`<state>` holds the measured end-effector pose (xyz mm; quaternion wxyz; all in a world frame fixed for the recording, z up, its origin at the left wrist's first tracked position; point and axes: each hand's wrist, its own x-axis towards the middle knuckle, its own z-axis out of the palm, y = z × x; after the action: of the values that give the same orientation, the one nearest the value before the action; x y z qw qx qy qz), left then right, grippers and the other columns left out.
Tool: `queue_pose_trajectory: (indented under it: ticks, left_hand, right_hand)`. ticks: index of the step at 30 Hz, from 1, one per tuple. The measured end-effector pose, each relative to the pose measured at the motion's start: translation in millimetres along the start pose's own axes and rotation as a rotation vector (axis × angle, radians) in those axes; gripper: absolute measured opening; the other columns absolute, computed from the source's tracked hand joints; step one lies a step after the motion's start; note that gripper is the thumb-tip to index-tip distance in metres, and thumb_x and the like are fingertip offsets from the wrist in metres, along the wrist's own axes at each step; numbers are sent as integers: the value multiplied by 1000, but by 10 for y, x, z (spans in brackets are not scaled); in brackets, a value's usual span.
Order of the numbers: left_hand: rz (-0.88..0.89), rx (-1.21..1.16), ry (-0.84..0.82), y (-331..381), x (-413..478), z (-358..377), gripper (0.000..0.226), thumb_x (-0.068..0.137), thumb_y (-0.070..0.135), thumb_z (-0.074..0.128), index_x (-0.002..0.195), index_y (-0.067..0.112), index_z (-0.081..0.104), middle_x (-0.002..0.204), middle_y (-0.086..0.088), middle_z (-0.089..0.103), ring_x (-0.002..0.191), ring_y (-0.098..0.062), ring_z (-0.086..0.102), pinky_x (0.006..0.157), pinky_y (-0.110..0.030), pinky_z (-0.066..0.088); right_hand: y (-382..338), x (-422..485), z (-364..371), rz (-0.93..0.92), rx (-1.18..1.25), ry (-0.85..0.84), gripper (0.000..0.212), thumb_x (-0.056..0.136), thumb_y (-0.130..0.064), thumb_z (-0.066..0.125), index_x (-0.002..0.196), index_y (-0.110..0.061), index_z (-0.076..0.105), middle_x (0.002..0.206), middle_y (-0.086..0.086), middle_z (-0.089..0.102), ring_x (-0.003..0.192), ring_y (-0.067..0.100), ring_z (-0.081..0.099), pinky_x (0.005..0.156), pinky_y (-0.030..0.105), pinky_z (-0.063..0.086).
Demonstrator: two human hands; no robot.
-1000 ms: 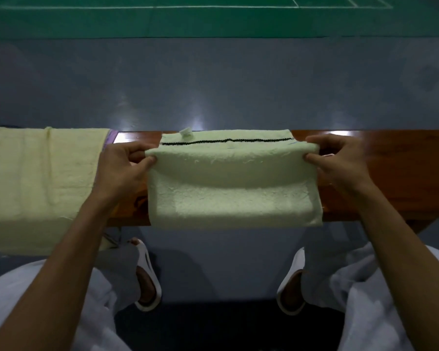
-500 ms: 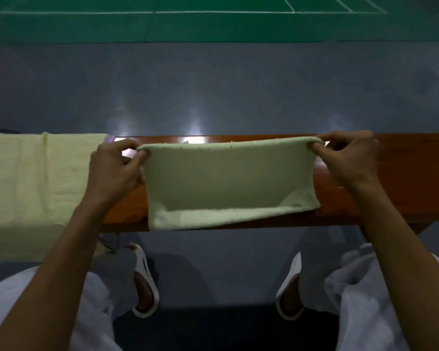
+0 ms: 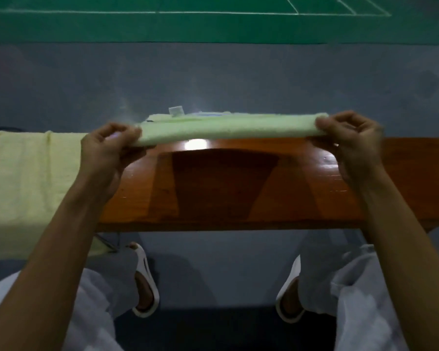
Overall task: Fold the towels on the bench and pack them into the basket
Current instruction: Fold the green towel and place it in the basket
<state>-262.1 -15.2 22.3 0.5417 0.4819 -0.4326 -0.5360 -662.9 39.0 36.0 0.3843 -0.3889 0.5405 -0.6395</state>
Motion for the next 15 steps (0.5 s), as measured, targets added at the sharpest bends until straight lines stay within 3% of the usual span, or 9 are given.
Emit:
queue_pose_trajectory:
  ticks: [3, 5, 9, 13, 15]
  left_hand:
    - [-152, 346, 67, -224, -73, -64, 18, 83, 4, 80, 81, 9, 62, 98, -18, 66, 84, -31, 70, 56, -25, 59]
    - [-305, 511, 27, -350, -102, -97, 29, 78, 2, 84, 85, 11, 57, 91, -18, 69, 66, -27, 72, 46, -26, 52]
    - [-533, 810, -151, -405, -138, -142, 33, 79, 8, 87, 95, 4, 59, 81, -17, 77, 62, -29, 75, 54, -31, 51]
    - [-551, 912, -153, -417, -86, -214, 35, 81, 24, 87, 90, 4, 60, 75, -16, 74, 56, -25, 70, 54, -31, 48]
    - [-409, 1086, -58, -478, -48, -224, 39, 82, 40, 84, 81, 6, 66, 74, -13, 74, 63, -27, 70, 61, -37, 54]
  right_hand:
    - [196, -100, -71, 203, -384, -135, 20, 76, -4, 83, 78, -4, 63, 68, 4, 72, 60, 17, 70, 57, 23, 59]
    - [310, -154, -102, 367, -651, -224, 23, 75, 1, 84, 79, -4, 61, 65, 3, 73, 56, 16, 70, 54, 24, 57]
    - [383, -158, -175, 572, -848, -320, 24, 78, 0, 83, 84, -5, 60, 80, 16, 76, 62, 22, 73, 60, 32, 55]
    - [320, -93, -218, 678, -960, -392, 22, 82, -12, 84, 88, -2, 65, 78, 14, 77, 63, 22, 69, 61, 31, 53]
    - [325, -61, -201, 674, -1031, -348, 25, 85, -21, 83, 85, -2, 68, 72, 12, 75, 61, 21, 67, 62, 32, 54]
